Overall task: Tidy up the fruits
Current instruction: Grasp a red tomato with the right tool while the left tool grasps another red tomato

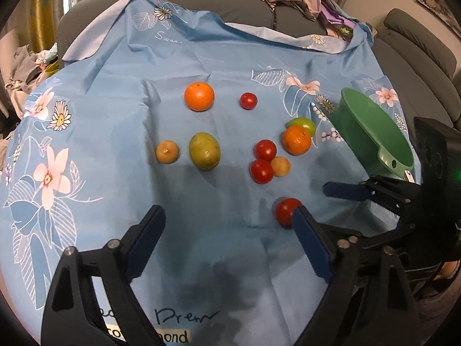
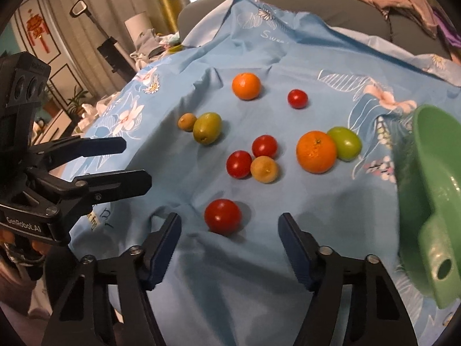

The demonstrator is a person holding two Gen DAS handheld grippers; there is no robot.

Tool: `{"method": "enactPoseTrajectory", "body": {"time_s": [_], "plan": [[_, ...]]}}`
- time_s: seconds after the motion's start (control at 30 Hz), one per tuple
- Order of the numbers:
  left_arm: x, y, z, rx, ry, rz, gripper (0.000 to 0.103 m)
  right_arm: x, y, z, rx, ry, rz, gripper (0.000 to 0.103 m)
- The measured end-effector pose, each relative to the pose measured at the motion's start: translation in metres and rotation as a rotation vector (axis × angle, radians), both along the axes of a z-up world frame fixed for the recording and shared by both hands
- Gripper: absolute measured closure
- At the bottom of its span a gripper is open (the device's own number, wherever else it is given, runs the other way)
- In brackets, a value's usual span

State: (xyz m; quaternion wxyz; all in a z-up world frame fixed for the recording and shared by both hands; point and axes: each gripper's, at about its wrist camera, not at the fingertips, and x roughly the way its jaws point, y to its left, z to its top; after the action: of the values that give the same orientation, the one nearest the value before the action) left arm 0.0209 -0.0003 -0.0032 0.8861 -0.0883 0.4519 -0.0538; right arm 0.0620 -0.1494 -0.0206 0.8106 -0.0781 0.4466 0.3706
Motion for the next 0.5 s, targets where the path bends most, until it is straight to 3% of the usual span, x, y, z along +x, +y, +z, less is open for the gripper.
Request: {"method": "enactPoseTrajectory", "body": {"time_s": [0.2, 0.43, 0.5], "plan": [[0.008, -0.002, -0.006, -0.004, 0.011, -0.023, 0.025, 0.009, 0.011, -0.011, -0.004, 0.030, 0.018, 0.047], [0.023, -0.007, -0.012, 0.010, 0.023, -0.058, 0.031, 0.018, 0.021, -0.021, -0.015, 0.063, 0.050, 0.070], [0.027, -0.010, -0.015, 0.016, 0.029, -0.070, 0.033, 0.018, 0.022, -0.021, -0.023, 0.057, 0.060, 0.070]]}}
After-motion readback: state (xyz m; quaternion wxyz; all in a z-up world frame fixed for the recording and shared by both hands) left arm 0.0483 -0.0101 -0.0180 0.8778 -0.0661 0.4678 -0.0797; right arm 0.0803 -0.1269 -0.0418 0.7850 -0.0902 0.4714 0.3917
